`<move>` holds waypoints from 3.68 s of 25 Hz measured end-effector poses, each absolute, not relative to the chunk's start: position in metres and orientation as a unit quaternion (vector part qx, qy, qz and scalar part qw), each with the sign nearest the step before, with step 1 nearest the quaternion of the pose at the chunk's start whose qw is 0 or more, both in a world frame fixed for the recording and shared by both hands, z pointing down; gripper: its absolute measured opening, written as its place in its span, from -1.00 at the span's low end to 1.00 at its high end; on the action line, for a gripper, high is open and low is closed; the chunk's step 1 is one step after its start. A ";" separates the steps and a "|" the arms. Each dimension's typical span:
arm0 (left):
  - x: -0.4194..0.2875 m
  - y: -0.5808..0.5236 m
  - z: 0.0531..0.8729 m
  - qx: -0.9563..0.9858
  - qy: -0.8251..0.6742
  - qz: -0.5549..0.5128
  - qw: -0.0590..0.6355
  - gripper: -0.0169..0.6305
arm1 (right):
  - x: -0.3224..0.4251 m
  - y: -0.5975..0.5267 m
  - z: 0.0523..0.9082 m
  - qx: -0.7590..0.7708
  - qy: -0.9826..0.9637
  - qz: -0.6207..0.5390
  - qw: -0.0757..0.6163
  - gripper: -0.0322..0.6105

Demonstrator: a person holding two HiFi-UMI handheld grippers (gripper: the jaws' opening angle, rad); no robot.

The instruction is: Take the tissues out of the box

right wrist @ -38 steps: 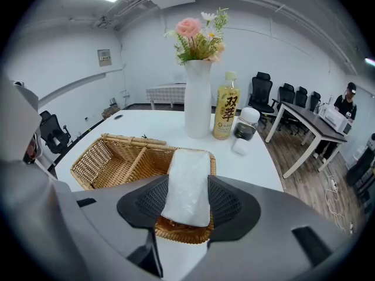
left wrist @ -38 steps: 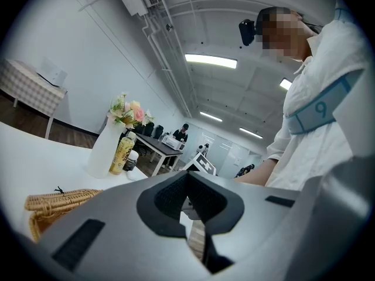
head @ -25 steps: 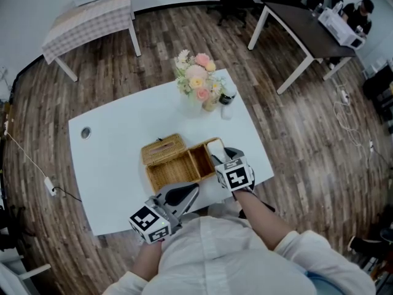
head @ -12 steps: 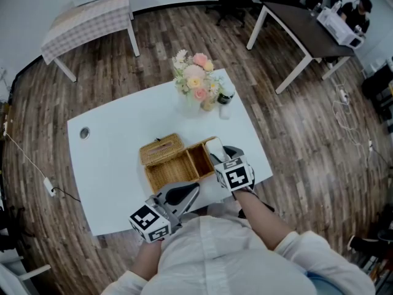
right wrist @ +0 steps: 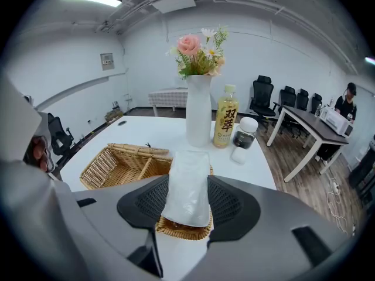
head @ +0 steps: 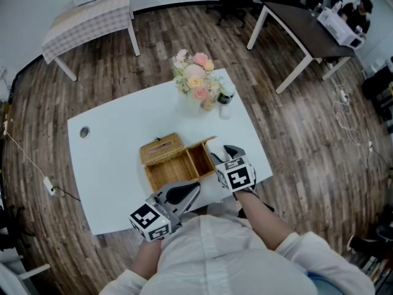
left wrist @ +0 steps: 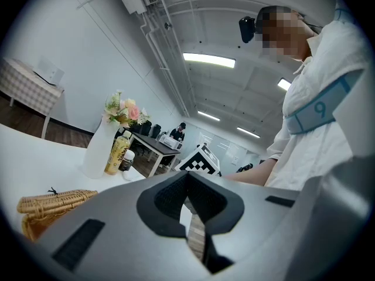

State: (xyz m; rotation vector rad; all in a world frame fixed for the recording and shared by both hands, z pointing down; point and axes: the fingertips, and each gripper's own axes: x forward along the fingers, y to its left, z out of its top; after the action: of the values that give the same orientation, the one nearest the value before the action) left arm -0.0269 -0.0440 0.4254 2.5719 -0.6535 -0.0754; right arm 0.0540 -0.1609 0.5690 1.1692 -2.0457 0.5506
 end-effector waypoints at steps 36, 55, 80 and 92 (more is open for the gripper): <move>-0.017 -0.040 0.424 0.943 -0.232 -0.022 0.239 -0.94 | 0.057 -0.152 0.541 0.457 -0.806 0.188 0.325 -0.20; -0.012 -0.041 0.424 0.944 -0.227 -0.023 0.237 -0.94 | 0.058 -0.149 0.530 0.457 -0.812 0.176 0.318 -0.20; 0.000 -0.043 0.427 0.946 -0.220 -0.018 0.236 -0.94 | 0.071 -0.148 0.507 0.460 -0.825 0.166 0.284 -0.20; 0.004 -0.044 0.428 0.946 -0.220 -0.017 0.237 -0.94 | 0.080 -0.147 0.497 0.462 -0.829 0.178 0.259 -0.20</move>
State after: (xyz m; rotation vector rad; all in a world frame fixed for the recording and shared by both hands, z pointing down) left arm 0.0045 -0.0438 0.4283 2.5925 -0.6034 -0.0474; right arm 0.0797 -0.1474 0.4973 1.2525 -2.2472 0.4822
